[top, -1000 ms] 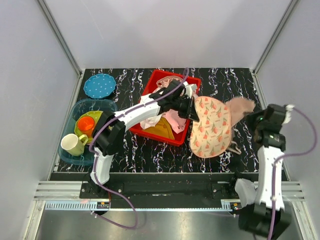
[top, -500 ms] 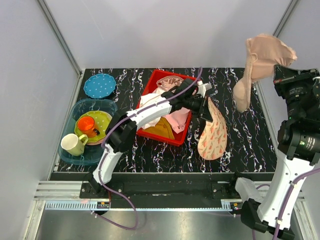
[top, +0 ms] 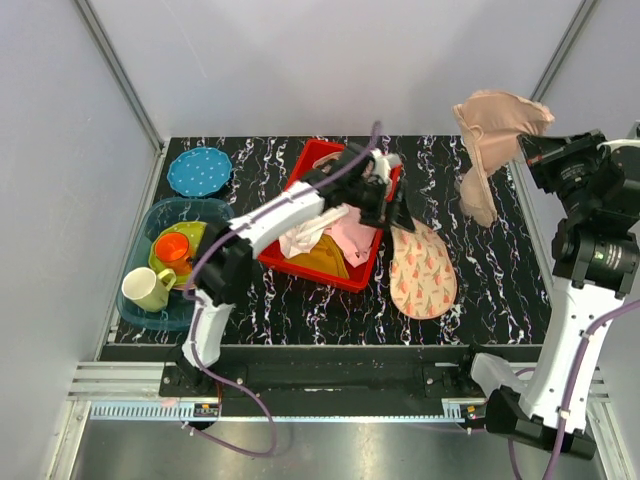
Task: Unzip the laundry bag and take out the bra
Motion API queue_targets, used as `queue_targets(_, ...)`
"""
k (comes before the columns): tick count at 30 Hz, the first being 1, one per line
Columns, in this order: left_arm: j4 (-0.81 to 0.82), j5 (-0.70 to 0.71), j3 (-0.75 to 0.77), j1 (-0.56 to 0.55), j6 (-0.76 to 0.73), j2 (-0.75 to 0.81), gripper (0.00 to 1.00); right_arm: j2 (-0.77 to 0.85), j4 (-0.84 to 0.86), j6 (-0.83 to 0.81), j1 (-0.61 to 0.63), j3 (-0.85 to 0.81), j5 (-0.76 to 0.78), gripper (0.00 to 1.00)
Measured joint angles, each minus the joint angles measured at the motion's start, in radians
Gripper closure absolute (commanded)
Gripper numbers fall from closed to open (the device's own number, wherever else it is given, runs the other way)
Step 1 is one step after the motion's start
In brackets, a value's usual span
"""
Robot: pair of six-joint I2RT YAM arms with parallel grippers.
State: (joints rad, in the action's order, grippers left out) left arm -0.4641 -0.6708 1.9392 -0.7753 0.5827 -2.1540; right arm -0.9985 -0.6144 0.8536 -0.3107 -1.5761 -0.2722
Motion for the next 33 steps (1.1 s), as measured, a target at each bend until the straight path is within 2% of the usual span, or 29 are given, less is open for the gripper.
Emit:
queue_targets(6, -0.058, 0.017, -0.167, 0.209, -0.044, 0.277, 0.01, -0.042, 0.034, 0.021, 0.01, 0.038, -0.082, 1.0)
queue_targets(9, -0.084, 0.033, -0.205, 0.314, -0.072, 0.409, 0.01, -0.064, 0.052, 0.029, 0.064, 0.055, -0.087, 1.0)
queue_targets(11, -0.094, 0.04, -0.228, 0.355, -0.087, 0.487, 0.01, -0.093, 0.063, 0.024, 0.155, 0.054, -0.062, 1.0)
queue_targets(15, -0.113, 0.048, -0.299, 0.428, -0.089, 0.617, 0.01, -0.204, 0.089, 0.001, 0.415, 0.039, -0.024, 1.0)
queue_targets(17, -0.123, 0.055, -0.35, 0.496, -0.086, 0.682, 0.01, -0.274, 0.1, -0.013, 0.515, 0.036, -0.008, 1.0)
queue_targets(23, -0.14, 0.082, -0.471, 0.71, -0.085, 0.819, 0.01, -0.451, 0.145, -0.027, 0.671, 0.092, 0.011, 1.0)
queue_targets(26, -0.146, 0.083, -0.512, 0.746, -0.085, 0.861, 0.01, -0.56, 0.167, -0.029, 0.717, 0.116, 0.013, 1.0)
queue_targets(33, -0.146, 0.064, -0.585, 0.749, -0.077, 0.881, 0.01, -0.836, 0.196, -0.05, 0.801, 0.168, 0.021, 1.0)
